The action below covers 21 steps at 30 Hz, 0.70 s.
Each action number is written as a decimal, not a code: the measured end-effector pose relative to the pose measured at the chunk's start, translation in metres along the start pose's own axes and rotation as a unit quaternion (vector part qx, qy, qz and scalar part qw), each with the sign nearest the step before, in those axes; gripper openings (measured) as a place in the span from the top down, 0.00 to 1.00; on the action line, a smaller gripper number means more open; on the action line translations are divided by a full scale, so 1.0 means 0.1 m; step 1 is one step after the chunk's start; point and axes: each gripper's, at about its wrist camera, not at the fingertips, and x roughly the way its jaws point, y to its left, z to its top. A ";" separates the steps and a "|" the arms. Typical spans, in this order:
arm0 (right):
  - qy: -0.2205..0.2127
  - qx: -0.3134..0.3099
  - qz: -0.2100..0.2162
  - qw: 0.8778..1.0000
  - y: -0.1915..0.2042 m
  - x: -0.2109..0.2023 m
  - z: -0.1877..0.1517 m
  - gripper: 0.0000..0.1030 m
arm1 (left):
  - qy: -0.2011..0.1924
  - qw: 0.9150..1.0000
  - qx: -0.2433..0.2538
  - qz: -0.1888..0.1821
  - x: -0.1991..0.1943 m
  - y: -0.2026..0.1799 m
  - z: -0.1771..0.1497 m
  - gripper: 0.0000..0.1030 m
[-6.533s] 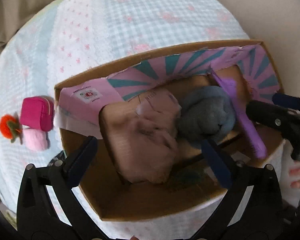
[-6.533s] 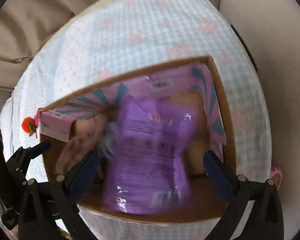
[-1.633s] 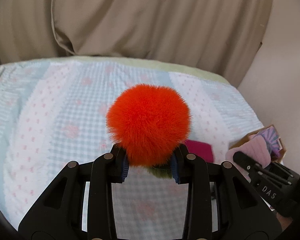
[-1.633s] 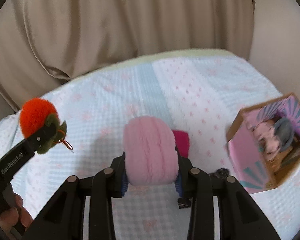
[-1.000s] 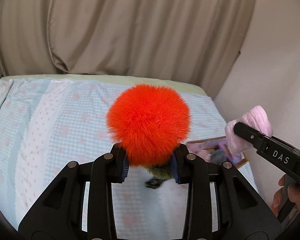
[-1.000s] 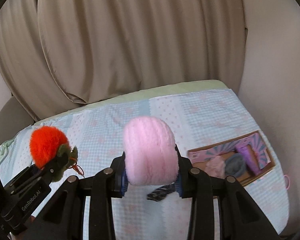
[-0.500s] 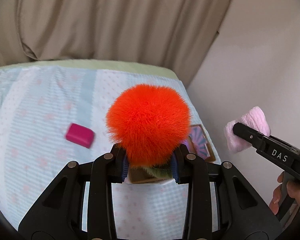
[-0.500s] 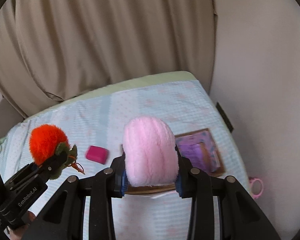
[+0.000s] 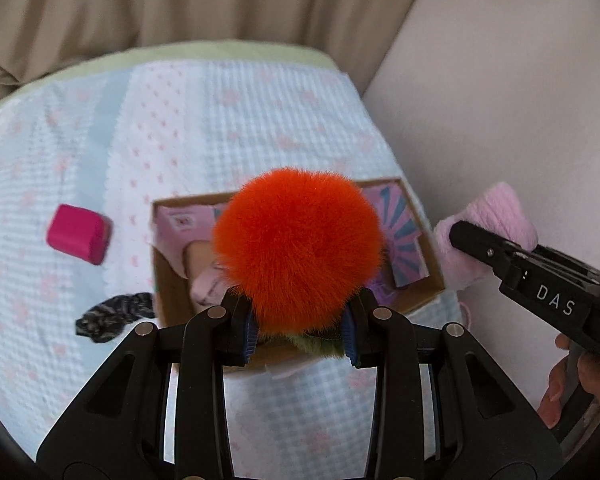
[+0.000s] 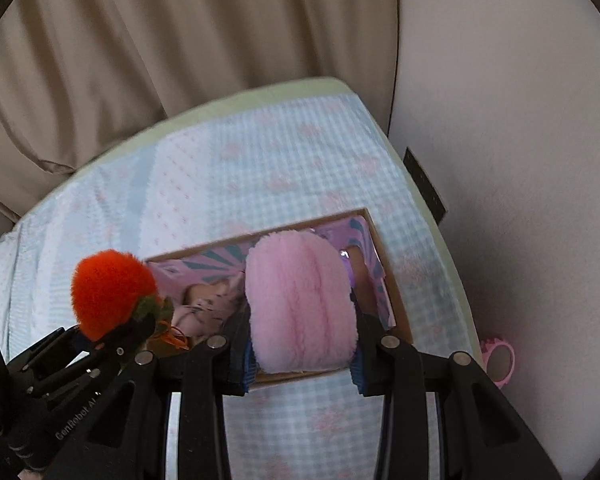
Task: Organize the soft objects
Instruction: 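Open both tools to drop the pompom and towel roll into the box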
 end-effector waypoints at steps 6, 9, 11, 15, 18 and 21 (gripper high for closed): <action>0.037 0.007 -0.012 0.999 -0.19 0.46 0.11 0.68 | 0.050 0.998 0.007 0.023 0.60 -0.11 0.00 0.71; 0.050 0.016 -0.011 0.999 -0.29 0.68 0.16 0.62 | 0.077 0.997 0.013 0.026 0.81 -0.12 -0.02 0.65; 0.060 0.019 -0.005 0.998 -0.34 0.82 0.19 0.52 | 0.095 0.995 0.019 0.029 1.01 -0.08 -0.01 0.42; 0.069 0.010 0.013 0.998 -0.37 0.97 0.21 0.01 | 0.127 0.991 0.016 0.036 1.21 -0.06 -0.06 0.00; 0.066 0.005 0.017 0.998 -0.40 0.98 0.20 0.00 | 0.136 0.990 0.010 0.031 1.23 0.00 -0.12 0.00; 0.069 0.008 0.022 0.997 -0.42 0.99 0.19 0.00 | 0.140 0.989 0.008 0.041 1.23 0.06 -0.20 0.00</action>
